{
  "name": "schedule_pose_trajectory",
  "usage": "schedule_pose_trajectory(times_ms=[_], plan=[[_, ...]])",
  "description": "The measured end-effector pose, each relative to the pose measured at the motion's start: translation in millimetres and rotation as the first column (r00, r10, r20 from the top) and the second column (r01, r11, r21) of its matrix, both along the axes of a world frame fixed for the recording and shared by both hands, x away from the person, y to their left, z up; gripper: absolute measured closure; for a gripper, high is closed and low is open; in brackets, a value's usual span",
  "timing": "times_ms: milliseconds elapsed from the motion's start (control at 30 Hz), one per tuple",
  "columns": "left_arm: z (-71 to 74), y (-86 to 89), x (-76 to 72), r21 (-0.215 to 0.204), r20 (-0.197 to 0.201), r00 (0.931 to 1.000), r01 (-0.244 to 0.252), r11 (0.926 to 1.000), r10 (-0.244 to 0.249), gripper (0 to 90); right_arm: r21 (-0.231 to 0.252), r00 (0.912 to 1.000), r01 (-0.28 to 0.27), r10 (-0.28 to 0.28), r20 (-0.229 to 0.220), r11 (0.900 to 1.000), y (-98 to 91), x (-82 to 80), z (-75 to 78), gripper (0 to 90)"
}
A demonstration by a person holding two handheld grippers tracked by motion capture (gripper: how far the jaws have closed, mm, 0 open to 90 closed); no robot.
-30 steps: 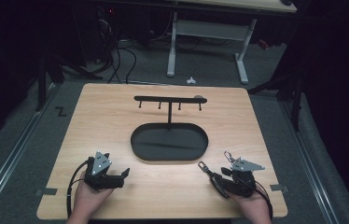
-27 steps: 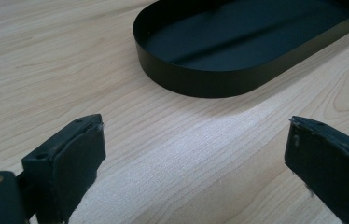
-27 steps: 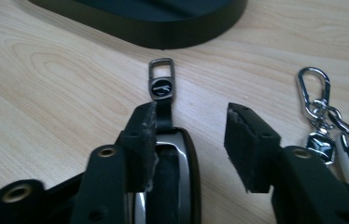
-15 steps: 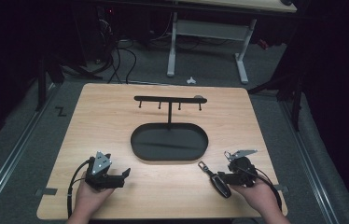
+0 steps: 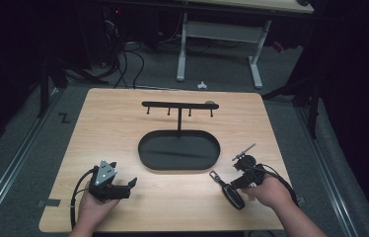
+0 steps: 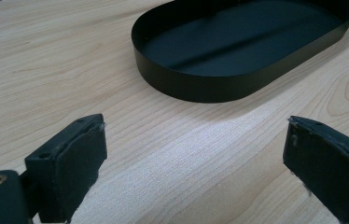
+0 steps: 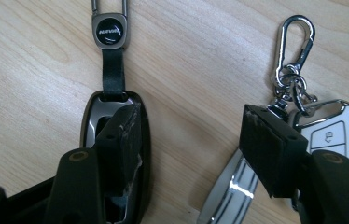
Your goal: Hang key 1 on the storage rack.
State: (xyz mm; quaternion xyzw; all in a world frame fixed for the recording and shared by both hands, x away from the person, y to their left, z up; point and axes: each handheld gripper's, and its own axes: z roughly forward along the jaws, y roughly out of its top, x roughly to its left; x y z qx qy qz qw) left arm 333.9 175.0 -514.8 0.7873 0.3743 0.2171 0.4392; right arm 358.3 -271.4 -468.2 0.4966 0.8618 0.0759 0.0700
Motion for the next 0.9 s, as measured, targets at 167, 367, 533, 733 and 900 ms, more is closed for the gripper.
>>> schedule_pose_trajectory(times_ms=[167, 367, 533, 733, 900], plan=[[0.3, 1.2, 0.0, 0.000, 0.002, 1.0000, -0.003, 1.0000, 0.003, 6.7, -0.027, 0.9979, -0.009, 0.007, -0.064, 0.9996, 3.6, 8.6, 3.9, 39.8], [-0.2, 0.8, 0.1, 0.002, -0.002, 1.0000, 0.003, 1.0000, -0.003, 6.7, -0.034, 0.9920, -0.041, 0.036, -0.121, 0.9986, 14.2, 14.4, 7.5, 39.6], [-0.9, 0.1, 0.3, 0.005, -0.005, 1.0000, 0.007, 1.0000, -0.007, 6.9, -0.019, 0.9894, -0.080, 0.077, -0.123, 0.9966, 29.2, 17.7, 10.1, 39.3], [-0.8, 0.6, 0.4, 0.006, -0.006, 0.9999, 0.009, 0.9999, -0.009, 7.1, -0.061, 0.9829, -0.130, 0.121, -0.139, 0.9896, 46.9, 20.6, 2.8, 50.1], [-0.6, 0.8, 0.2, 0.004, -0.004, 0.9999, 0.010, 0.9999, -0.010, 7.1, -0.084, 0.9825, -0.118, 0.104, -0.154, 0.9894, 54.6, 25.2, -3.9, 56.1]])
